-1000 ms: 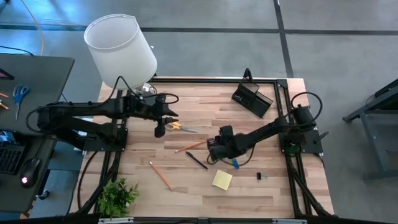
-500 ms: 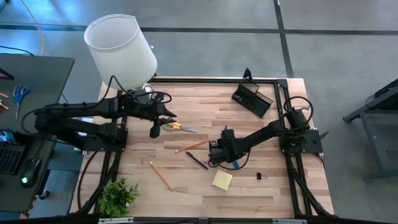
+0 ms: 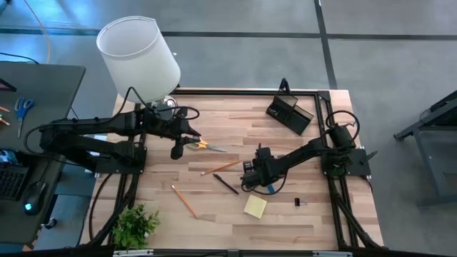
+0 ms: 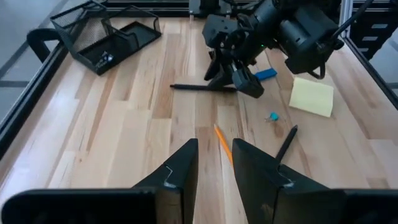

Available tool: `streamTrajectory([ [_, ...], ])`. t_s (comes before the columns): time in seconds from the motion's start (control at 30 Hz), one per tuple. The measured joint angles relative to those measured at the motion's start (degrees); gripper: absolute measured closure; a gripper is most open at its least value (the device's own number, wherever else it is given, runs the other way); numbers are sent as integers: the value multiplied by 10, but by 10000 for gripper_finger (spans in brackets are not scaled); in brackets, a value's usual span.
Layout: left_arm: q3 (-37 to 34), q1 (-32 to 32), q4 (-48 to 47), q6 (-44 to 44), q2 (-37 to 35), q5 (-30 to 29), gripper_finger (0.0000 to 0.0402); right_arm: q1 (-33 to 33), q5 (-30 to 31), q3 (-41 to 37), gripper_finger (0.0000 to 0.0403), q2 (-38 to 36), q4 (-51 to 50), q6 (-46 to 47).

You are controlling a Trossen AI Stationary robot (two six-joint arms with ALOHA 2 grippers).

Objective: Pick and place office supplies into organizer
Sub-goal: Put the top black pen into the mesh desk organizer

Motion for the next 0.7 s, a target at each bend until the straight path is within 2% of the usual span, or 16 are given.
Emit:
streamTrajectory([
  [0.37,0,0,-31,-5,0,0,314,-5,11,1,296,20,-1,-70],
  [0.7,0,0,-31,-5,0,0,314,2,7,1,384,20,-2,-128],
])
